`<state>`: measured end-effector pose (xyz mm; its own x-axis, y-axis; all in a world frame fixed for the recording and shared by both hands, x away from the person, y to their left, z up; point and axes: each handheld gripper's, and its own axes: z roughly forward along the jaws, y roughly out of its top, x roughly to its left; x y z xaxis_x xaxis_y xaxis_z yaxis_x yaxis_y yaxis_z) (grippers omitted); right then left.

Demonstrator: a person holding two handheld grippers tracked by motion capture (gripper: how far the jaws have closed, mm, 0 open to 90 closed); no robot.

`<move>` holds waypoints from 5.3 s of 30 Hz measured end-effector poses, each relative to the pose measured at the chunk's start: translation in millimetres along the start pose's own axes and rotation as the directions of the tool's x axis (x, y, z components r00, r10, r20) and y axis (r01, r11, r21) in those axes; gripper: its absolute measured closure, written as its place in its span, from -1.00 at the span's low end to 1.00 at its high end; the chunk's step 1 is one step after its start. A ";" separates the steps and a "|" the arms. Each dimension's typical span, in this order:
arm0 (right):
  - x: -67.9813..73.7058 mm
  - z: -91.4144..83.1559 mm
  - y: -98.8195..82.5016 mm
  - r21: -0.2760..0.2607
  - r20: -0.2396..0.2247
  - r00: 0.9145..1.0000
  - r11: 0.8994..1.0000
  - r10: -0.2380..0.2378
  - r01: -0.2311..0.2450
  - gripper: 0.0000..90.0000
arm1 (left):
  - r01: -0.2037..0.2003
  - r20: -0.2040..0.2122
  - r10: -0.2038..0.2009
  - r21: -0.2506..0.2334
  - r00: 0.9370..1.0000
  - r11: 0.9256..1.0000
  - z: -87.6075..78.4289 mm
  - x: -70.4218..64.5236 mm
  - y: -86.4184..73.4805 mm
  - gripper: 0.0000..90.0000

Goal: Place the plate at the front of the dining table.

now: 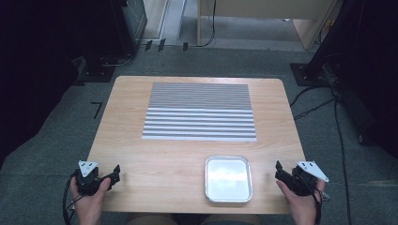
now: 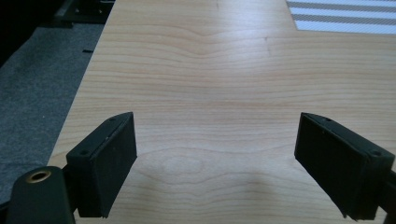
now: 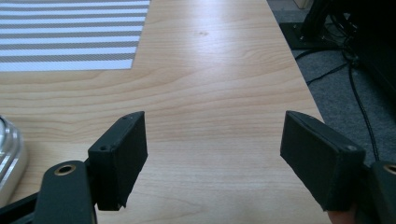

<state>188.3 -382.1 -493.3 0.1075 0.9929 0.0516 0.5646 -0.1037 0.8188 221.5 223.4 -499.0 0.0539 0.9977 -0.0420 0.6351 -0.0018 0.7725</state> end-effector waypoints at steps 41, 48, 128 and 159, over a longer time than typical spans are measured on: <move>37.1 -17.8 1.2 -0.027 -0.110 0.993 0.999 -0.031 0.028 -0.46 | -0.097 0.166 0.098 -0.015 0.981 0.995 -4.8 -102.3 6.1 -0.71; 46.3 -16.6 -3.5 -0.020 -0.115 0.991 0.998 -0.066 0.064 -0.40 | -0.118 0.211 0.120 -0.024 0.970 0.993 -4.4 -127.9 8.0 -0.71; 69.7 -9.9 -19.6 0.114 -0.357 0.924 0.988 0.137 -0.102 0.88 | -0.170 0.436 0.172 -0.043 0.883 0.984 -9.6 -269.7 -23.7 0.58; 66.1 -3.6 -21.7 0.157 -0.380 0.896 0.971 0.227 -0.180 0.98 | -0.198 0.407 0.210 -0.073 0.889 0.978 -7.8 -276.1 -27.5 0.86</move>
<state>180.2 -313.9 -505.6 -0.0866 0.8888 0.4500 0.6576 -0.2883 0.6960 183.2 -51.5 -503.7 0.4950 0.8587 -0.1327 0.5541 -0.1943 0.8095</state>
